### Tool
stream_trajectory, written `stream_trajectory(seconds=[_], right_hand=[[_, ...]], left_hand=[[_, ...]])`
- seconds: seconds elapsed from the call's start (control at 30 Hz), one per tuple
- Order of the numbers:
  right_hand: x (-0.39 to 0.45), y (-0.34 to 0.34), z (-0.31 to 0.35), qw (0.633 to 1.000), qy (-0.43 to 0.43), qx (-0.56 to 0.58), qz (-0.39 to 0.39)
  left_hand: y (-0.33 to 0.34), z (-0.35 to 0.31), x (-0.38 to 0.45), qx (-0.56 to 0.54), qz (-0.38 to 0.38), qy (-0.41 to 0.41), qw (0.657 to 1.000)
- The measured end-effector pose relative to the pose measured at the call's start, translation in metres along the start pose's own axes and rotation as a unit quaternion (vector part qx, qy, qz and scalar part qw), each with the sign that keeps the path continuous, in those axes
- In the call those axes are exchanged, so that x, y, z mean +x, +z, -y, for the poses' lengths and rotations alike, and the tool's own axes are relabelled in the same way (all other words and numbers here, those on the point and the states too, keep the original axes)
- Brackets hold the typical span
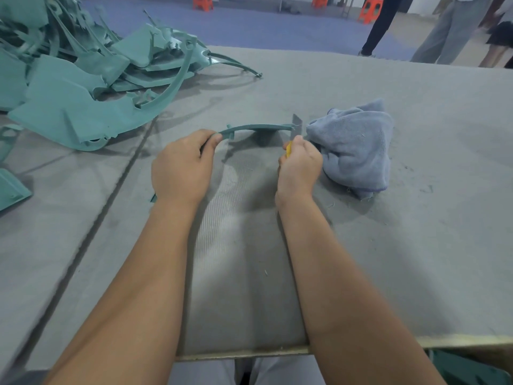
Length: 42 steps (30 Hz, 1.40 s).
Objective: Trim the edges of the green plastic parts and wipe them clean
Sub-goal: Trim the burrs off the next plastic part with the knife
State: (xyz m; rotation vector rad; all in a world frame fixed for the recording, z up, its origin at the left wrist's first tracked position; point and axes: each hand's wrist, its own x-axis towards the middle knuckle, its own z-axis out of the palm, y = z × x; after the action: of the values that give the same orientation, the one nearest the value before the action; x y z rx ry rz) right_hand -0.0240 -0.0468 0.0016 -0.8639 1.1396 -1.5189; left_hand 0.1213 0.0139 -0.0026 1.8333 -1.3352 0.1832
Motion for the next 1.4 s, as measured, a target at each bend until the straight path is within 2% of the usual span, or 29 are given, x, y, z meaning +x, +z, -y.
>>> stream_trajectory(seconds=[0.13,0.37,0.43,0.57,0.63,0.8,1.13,1.3,1.4], right_hand=[[0.003,-0.002,0.0,1.0,-0.003,0.003,-0.006],[-0.01,0.01,-0.013,0.984,-0.075,-0.137,0.09],[-0.012,0.011,-0.012,0.985,-0.082,-0.139,0.067],[-0.003,0.004,-0.007,0.99,-0.068,-0.119,-0.042],[-0.002,0.003,-0.007,0.988,-0.068,-0.132,-0.037],[-0.008,0.007,-0.01,0.968,-0.1,-0.228,0.036],[-0.009,0.008,-0.008,0.978,-0.049,-0.184,0.08],[-0.01,0.01,-0.009,0.979,-0.057,-0.165,0.104],[-0.01,0.01,-0.008,0.982,-0.07,-0.163,0.067]], left_hand=[[0.0,-0.001,0.001,0.001,-0.001,-0.001,1.0],[0.001,-0.002,-0.001,0.005,0.014,0.015,1.0],[0.001,-0.002,-0.002,0.006,0.007,0.013,1.0],[0.001,-0.001,-0.001,0.009,-0.004,0.001,1.0],[0.001,-0.001,0.0,0.008,-0.003,-0.002,1.0],[0.002,-0.002,-0.002,0.014,0.006,0.012,1.0],[0.002,-0.001,-0.002,0.013,0.01,0.013,1.0],[0.002,-0.002,-0.003,0.008,0.015,0.011,1.0],[0.001,-0.002,-0.003,0.005,0.014,0.008,1.0]])
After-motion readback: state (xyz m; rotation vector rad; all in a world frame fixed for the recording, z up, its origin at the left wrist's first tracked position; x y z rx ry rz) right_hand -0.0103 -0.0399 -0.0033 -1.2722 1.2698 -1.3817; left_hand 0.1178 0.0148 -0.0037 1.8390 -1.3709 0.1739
